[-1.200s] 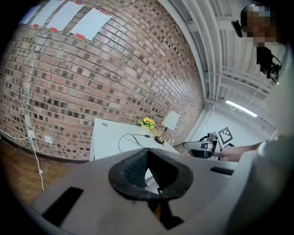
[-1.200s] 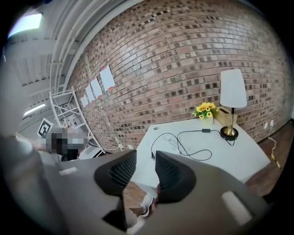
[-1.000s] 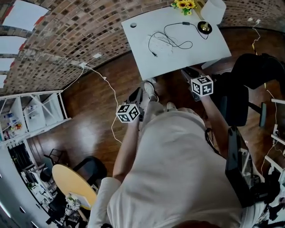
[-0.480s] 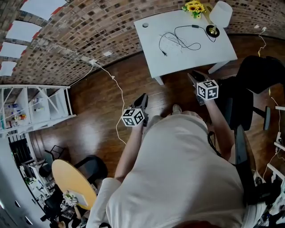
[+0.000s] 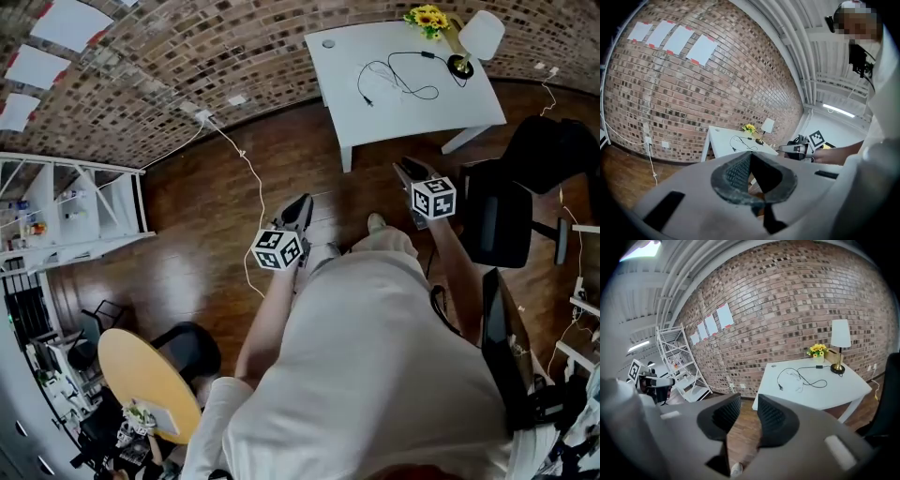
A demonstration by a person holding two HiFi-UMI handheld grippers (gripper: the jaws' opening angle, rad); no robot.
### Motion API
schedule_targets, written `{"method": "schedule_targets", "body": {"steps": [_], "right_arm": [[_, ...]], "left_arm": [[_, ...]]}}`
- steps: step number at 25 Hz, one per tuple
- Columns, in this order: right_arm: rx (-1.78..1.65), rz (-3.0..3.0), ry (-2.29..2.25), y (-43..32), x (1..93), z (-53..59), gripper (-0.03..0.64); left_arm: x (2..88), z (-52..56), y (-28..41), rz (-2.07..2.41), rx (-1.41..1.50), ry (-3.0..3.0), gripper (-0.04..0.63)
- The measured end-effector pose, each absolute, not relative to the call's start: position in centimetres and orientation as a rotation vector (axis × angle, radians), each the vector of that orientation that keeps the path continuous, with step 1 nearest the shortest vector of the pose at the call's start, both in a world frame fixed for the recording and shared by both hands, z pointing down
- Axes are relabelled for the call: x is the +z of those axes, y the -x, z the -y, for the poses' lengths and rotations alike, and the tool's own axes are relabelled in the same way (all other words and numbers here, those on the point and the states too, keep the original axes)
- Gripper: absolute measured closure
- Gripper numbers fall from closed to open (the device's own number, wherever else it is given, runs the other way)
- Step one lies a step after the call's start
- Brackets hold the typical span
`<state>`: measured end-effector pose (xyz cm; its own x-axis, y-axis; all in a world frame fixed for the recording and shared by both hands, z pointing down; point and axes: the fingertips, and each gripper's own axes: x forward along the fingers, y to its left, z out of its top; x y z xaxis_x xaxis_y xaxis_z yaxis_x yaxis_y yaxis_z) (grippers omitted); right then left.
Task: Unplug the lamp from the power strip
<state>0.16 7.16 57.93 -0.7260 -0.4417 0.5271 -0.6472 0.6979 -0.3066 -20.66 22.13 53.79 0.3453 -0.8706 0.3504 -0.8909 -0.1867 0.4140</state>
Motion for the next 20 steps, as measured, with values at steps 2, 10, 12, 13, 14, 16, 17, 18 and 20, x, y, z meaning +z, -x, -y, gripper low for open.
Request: {"method": "schedule_targets", "body": {"steps": [2, 10, 12, 13, 14, 16, 17, 18, 20], "right_arm": [[0.655, 2.494, -0.845, 1.1, 58.3, -9.3, 0.522], [0.586, 2.483, -0.920, 2.2, 58.1, -15.3, 0.520], [0.571, 2.481, -0.954, 1.4, 57.4, -16.0, 0.520], [0.551, 2.479, -0.963, 1.1, 57.1, -16.0, 0.514], [0.526, 2.478, -0.965, 0.9, 56.7, -15.9, 0.507], [0.476, 2.479, -0.959, 0.9, 56.0, -15.6, 0.497], [0.459, 2.483, -0.955, 0.9, 55.7, -15.5, 0.491], [0.449, 2.489, -0.951, 0.8, 55.3, -15.5, 0.488], [0.439, 2.512, -0.939, 0.6, 54.3, -15.6, 0.485]], "left_arm": [[54.1, -24.4, 22.1, 1.537, 0.032, -2.065, 0.592], [56.6, -29.2, 25.9, 1.531, -0.024, -2.019, 0.592], [56.5, -29.6, 25.6, 1.516, -0.032, -2.028, 0.592], [56.3, -29.5, 25.4, 1.505, -0.032, -2.042, 0.592], [56.1, -29.3, 25.2, 1.495, -0.029, -2.057, 0.592], [55.9, -28.7, 24.8, 1.479, -0.018, -2.080, 0.592], [55.8, -28.5, 24.6, 1.474, -0.011, -2.088, 0.592], [55.7, -28.4, 24.4, 1.472, -0.004, -2.096, 0.592], [55.2, -28.1, 23.8, 1.475, 0.012, -2.115, 0.592]]}}
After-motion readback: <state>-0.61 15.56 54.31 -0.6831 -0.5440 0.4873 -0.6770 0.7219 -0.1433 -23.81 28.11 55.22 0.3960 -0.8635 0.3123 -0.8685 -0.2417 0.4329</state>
